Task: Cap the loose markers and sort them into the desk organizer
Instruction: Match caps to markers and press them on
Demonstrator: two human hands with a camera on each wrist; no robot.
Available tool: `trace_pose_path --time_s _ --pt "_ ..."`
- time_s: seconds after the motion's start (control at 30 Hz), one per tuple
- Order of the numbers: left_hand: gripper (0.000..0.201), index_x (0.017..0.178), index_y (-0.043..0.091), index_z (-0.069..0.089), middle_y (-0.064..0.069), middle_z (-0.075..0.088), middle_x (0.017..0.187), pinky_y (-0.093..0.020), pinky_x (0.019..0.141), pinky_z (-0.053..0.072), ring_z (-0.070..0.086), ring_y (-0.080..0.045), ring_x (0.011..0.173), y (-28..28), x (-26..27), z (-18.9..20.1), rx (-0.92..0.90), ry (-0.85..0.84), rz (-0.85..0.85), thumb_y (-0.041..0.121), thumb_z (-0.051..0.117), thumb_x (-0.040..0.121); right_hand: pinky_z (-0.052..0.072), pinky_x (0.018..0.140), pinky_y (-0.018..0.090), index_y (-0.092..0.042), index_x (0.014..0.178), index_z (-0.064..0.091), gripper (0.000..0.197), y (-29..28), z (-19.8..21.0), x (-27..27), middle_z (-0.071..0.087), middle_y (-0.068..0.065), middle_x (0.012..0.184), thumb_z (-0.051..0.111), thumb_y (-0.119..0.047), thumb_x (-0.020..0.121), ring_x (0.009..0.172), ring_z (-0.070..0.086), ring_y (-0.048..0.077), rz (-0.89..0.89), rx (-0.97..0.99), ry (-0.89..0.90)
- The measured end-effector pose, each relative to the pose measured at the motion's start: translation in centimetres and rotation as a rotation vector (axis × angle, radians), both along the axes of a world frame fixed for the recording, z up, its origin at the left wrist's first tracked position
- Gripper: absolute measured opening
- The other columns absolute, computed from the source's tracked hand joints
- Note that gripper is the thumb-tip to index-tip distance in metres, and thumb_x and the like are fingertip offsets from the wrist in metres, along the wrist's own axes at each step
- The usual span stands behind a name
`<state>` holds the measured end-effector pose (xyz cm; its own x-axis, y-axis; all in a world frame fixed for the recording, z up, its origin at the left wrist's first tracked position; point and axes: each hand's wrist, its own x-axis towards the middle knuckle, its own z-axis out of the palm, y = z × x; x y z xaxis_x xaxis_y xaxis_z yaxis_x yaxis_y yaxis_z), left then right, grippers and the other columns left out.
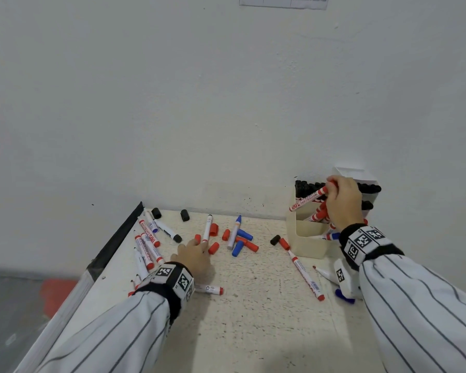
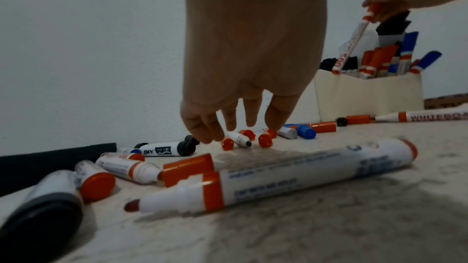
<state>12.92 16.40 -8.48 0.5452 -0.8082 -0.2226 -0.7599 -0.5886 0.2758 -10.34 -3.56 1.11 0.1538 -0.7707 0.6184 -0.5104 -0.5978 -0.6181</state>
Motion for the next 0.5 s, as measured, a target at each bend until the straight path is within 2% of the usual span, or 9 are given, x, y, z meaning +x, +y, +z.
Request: trace_pose_path --time_s 0.1,0.2,0.27,0.3,0.37,0.43,0.5 --pt "0.05 0.141 0.025 0.03 0.003 0.027 0.148 -0.049 0.105 0.03 0.029 -0.03 0.131 -0.4 0.5 -0.5 0.03 -0.101 -0.114 0.033 0.043 0.094 0.023 0.082 0.002 0.007 0.11 0.057 0.024 0.3 0.4 0.4 0.05 0.024 0.113 0.041 -0.003 0.096 0.093 0.047 0.018 -0.025 -0.07 -0.061" --pt "0.043 0.134 0.02 0.038 0.002 0.039 0.14 -0.049 0.102 0.03 0.034 -0.03 0.126 -0.6 0.6 -0.7 0.102 -0.141 -0.152 0.03 0.041 0.092 0.024 0.08 -0.002 0.005 0.112 0.057 0.025 0.1 0.3 0.5 0.046 0.023 0.116 0.04 -0.003 0.096 0.091 0.045 0.016 0.001 -0.066 -0.016" --pt "0.038 0.128 0.021 0.045 0.002 0.048 0.131 -0.046 0.1 0.032 0.039 -0.026 0.12 -0.5 0.6 -0.7 0.076 -0.192 -0.161 0.029 0.039 0.091 0.025 0.08 -0.002 0.003 0.115 0.056 0.025 -0.1 -0.1 0.5 0.045 0.021 0.117 0.041 -0.005 0.097 0.092 0.047 0.018 0.022 -0.006 0.028" --pt "0.035 0.124 0.023 0.05 0.001 0.053 0.125 -0.044 0.099 0.033 0.042 -0.024 0.116 -0.4 0.5 -0.5 0.05 -0.235 -0.174 0.028 0.039 0.091 0.029 0.081 0.002 0.001 0.117 0.055 0.025 -0.4 -0.4 0.5 0.046 0.02 0.117 0.043 -0.006 0.096 0.095 0.05 0.021 0.027 0.026 0.048" --pt "0.031 0.12 0.025 0.054 0.001 0.056 0.121 -0.042 0.1 0.034 0.044 -0.022 0.113 -0.4 0.5 -0.3 0.025 -0.307 -0.216 0.029 0.039 0.094 0.042 0.084 0.021 -0.003 0.114 0.054 0.022 -0.9 -1.3 0.5 0.054 0.017 0.11 0.049 -0.008 0.093 0.097 0.055 0.025 0.014 0.08 0.086" --pt "0.032 0.126 0.024 0.052 0.0 0.052 0.129 -0.043 0.103 0.033 0.041 -0.022 0.12 -0.5 0.5 -0.2 0.008 -0.325 -0.232 0.028 0.04 0.095 0.051 0.083 0.039 -0.007 0.104 0.057 0.013 -1.3 -2.1 0.5 0.06 0.016 0.1 0.054 -0.011 0.091 0.093 0.059 0.028 -0.025 0.112 0.153" --pt "0.036 0.131 0.022 0.047 0.002 0.045 0.137 -0.043 0.105 0.031 0.037 -0.023 0.126 -0.6 0.5 -0.2 0.004 -0.314 -0.234 0.025 0.04 0.096 0.048 0.087 0.046 -0.009 0.099 0.061 0.012 -1.5 -2.4 0.5 0.061 0.017 0.098 0.055 -0.014 0.09 0.098 0.056 0.034 -0.096 0.129 0.289"
